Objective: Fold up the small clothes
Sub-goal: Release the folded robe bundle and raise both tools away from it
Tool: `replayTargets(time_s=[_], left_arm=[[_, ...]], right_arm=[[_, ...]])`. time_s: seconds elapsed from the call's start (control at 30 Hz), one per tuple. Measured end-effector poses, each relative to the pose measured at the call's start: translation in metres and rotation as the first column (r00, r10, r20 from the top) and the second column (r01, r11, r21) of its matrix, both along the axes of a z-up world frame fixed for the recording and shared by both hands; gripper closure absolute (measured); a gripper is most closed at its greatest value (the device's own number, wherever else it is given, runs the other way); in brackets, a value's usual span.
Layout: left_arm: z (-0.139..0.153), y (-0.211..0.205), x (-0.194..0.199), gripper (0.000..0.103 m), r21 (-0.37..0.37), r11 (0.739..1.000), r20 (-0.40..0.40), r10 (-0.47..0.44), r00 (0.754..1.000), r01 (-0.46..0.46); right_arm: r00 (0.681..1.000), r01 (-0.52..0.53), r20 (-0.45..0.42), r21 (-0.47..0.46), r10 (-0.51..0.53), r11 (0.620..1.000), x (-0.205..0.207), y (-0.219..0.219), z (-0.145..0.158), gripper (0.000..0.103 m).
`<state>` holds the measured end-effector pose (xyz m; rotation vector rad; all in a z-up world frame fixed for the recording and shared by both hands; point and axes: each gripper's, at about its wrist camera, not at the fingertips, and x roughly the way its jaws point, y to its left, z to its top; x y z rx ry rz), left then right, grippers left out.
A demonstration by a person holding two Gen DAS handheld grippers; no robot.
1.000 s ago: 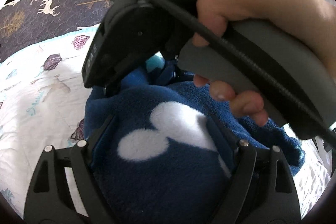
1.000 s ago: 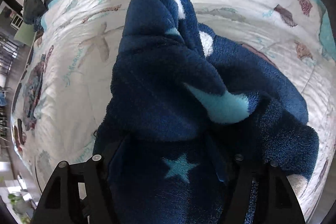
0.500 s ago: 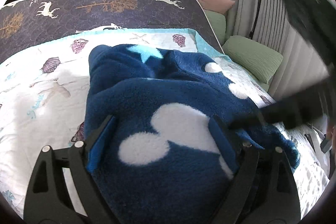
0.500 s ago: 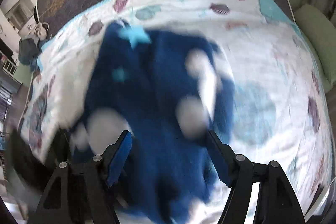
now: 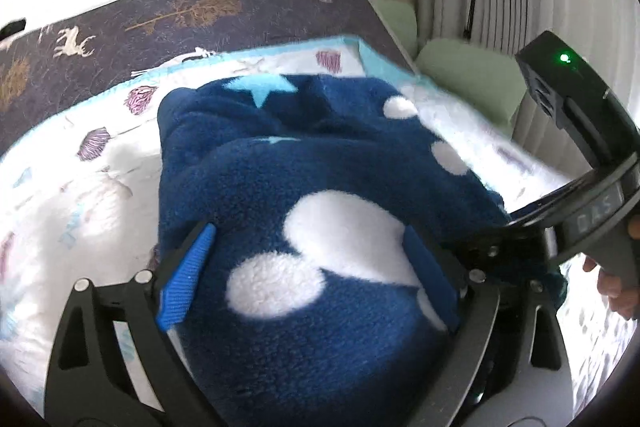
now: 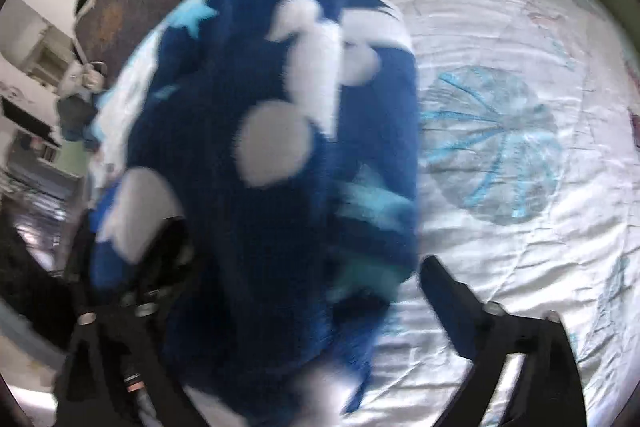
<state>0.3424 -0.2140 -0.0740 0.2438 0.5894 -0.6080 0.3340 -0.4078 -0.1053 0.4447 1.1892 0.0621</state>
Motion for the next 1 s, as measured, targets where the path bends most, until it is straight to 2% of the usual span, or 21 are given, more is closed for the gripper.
replayTargets(time_s=[0.1, 0.2, 0.27, 0.37, 0.43, 0.53, 0.6, 0.67, 0.8, 0.83, 0.9, 1.0], left_arm=[[0.013, -0.006, -0.002, 0.010, 0.081, 0.996, -0.001, -0.029, 1.000, 0.029], [0.028, 0.003, -0.002, 0.010, 0.093, 0.995, -0.026, -0.026, 0.999, 0.028], [0.039, 0.015, 0.006, 0.010, 0.074, 0.997, -0.103, -0.013, 0.995, 0.021], [0.059, 0.040, 0.012, 0.010, 0.033, 0.997, -0.129, 0.075, 0.989, -0.071], [0.071, 0.055, 0.015, 0.010, -0.019, 0.990, -0.157, 0.133, 0.979, -0.137], [0.091, 0.084, 0.020, 0.010, -0.101, 0.966, -0.260, 0.207, 0.943, -0.240], [0.098, 0.093, 0.018, 0.010, -0.114, 0.954, -0.298, 0.233, 0.926, -0.277], [0.109, 0.102, 0.010, 0.010, -0.125, 0.946, -0.291, 0.252, 0.923, -0.298], [0.126, 0.109, -0.017, 0.010, -0.090, 0.941, -0.210, 0.303, 0.930, -0.326], [0.130, 0.110, -0.027, 0.010, -0.073, 0.940, -0.189, 0.314, 0.930, -0.332], [0.136, 0.112, -0.038, 0.010, -0.063, 0.940, -0.171, 0.322, 0.931, -0.336], [0.144, 0.120, -0.062, 0.010, -0.077, 0.941, -0.147, 0.317, 0.937, -0.330]], right_arm=[[0.997, 0.052, -0.063, 0.103, -0.046, 0.993, 0.009, -0.012, -0.012, 0.000], [0.993, 0.071, -0.103, 0.046, -0.066, 0.996, 0.014, -0.010, 0.004, 0.000], [0.991, 0.099, -0.087, -0.027, -0.101, 0.995, 0.015, -0.009, 0.029, 0.000], [0.990, 0.138, -0.007, -0.186, -0.142, 0.973, 0.007, -0.008, 0.073, 0.000], [0.977, 0.209, 0.107, -0.286, -0.185, 0.935, -0.006, -0.009, 0.113, 0.000], [0.946, 0.284, 0.234, -0.275, -0.223, 0.918, -0.027, -0.009, 0.152, 0.000], [0.928, 0.294, 0.293, -0.194, -0.231, 0.936, -0.043, -0.007, 0.173, 0.000], [0.926, 0.280, 0.305, -0.165, -0.221, 0.946, -0.051, -0.003, 0.184, 0.000], [0.934, 0.251, 0.326, -0.300, -0.149, 0.920, -0.067, 0.034, 0.199, 0.000], [0.936, 0.241, 0.325, -0.310, -0.136, 0.920, -0.073, 0.042, 0.201, 0.000], [0.937, 0.207, 0.334, -0.301, -0.100, 0.931, -0.090, 0.060, 0.200, 0.000], [0.918, 0.194, 0.388, -0.251, -0.084, 0.948, -0.123, 0.083, 0.192, 0.000]])
